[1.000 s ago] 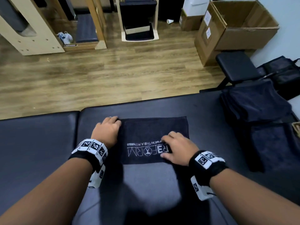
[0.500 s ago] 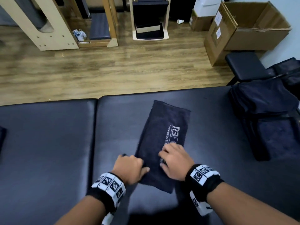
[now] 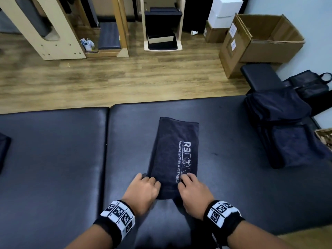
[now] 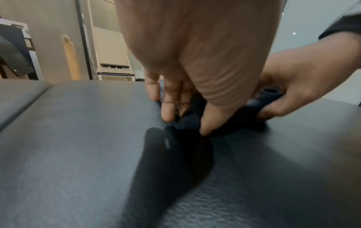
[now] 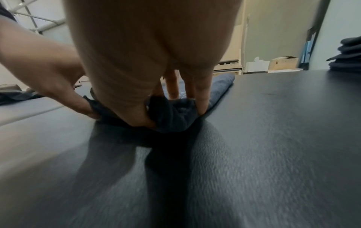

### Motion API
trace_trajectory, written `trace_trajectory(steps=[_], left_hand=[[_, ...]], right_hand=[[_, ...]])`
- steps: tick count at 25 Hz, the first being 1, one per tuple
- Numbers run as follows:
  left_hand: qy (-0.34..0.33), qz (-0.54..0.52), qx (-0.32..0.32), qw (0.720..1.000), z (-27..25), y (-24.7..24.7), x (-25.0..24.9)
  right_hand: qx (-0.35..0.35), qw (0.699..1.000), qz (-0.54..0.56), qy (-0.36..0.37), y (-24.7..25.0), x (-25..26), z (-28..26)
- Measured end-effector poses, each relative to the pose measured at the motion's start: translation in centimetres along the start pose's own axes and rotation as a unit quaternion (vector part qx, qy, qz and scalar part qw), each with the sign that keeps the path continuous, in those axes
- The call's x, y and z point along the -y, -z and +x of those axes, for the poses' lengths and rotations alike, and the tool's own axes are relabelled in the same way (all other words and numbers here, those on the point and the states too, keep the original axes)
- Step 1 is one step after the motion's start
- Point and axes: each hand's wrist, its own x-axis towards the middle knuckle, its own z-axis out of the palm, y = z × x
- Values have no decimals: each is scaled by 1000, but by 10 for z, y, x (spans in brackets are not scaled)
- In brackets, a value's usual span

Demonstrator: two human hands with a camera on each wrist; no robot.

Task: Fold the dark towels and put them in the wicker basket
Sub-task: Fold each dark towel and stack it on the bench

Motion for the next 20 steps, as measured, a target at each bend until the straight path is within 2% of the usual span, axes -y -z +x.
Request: trace_trajectory(steps=[2,5,10,14,15,16,18,20], left_hand=[[7,-16,-32,999,5,7,11],[62,-147,-38,986,23,41,35],[165,-319,-103,927,84,106,82],[254,-413,-165,859,131,120,102],[268,-414,-148,857,138,117,100],[273,-396,-119,869,143,110,96],[256,-341,-73,902,146,91,81],[246,-310,-53,917,144,76,71]], right_hand=[[-13,1000,28,-3,10,-8,5],[-64,995,57,-45,45,-25,17],[-137,969,163,-127,111,-74,62],[-188,935,226,-199,131,-108,102],[-176,932,227,-221,128,-114,110],[-160,936,218,-224,121,-117,113],[-144,958,180,-173,96,-113,111],[-116,969,148,-158,73,-108,102]])
